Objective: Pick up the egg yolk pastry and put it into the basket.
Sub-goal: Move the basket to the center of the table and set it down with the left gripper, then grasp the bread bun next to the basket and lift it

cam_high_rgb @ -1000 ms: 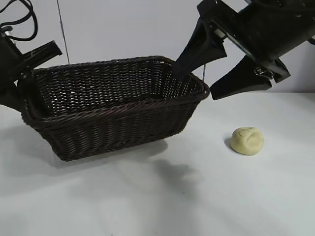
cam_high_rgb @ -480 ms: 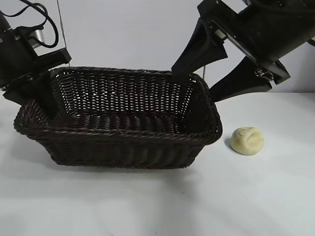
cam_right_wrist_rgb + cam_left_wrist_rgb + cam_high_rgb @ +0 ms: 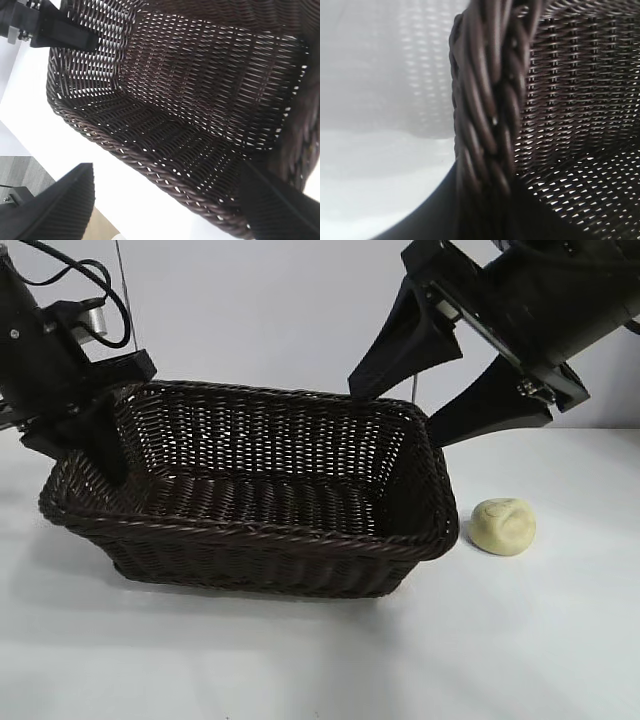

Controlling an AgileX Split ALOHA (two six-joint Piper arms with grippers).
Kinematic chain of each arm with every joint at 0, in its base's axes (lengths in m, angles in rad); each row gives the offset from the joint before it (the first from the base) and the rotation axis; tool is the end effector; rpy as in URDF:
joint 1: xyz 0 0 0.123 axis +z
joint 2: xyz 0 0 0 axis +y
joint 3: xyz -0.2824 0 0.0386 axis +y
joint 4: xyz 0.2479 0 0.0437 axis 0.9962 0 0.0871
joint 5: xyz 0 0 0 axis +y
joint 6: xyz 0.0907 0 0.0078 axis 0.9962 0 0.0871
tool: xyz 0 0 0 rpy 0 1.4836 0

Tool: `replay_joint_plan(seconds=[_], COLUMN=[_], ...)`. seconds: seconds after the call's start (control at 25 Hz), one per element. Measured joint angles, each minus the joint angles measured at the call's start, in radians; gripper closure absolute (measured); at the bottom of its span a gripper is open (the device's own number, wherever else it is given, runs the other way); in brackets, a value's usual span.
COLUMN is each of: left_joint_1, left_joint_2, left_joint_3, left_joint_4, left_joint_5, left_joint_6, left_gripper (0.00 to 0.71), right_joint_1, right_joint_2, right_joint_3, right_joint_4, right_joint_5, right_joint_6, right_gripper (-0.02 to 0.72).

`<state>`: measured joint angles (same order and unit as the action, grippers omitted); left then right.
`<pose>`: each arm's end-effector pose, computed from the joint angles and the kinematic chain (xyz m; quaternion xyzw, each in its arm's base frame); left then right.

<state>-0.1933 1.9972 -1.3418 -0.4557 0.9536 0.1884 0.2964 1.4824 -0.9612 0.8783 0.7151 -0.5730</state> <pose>0.3701 -0.1058 0.1632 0.0608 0.9801 -0.1874 0.0234 0.2701 0.1306 0.2587 -0.1409 0.9104 0.3104 0.2345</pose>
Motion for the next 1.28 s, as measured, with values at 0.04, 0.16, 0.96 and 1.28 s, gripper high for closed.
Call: replay_joint_plan(seconds=[0.04,0.16,0.96,1.28], left_joint_1=[0.0,0.0,0.0,0.075], left_joint_2=[0.004,0.006,-0.158,-0.155], left_joint_3=[0.0,0.0,-0.136,-0.141], left_joint_4=[-0.001,-0.004,0.194,0.391], left_joint_5=[-0.002,-0.003,0.149,0.174], left_joint_6=[0.0,0.0,-0.059,-0.127], left_gripper=[0.613,0.613,0.113,0.113], right_joint_1=[0.0,0.0,0.0,0.0], right_joint_2=[0.0,0.0,0.0,0.0], right_joint_3=[0.0,0.0,0.0,0.0], right_joint_4=[0.0,0.0,-0.001,-0.001], right_joint_5=[0.0,0.0,0.0,0.01], right_joint_6=[0.0,0.0,0.0,0.0], right_gripper=[0.136,0.136,0.136,0.136])
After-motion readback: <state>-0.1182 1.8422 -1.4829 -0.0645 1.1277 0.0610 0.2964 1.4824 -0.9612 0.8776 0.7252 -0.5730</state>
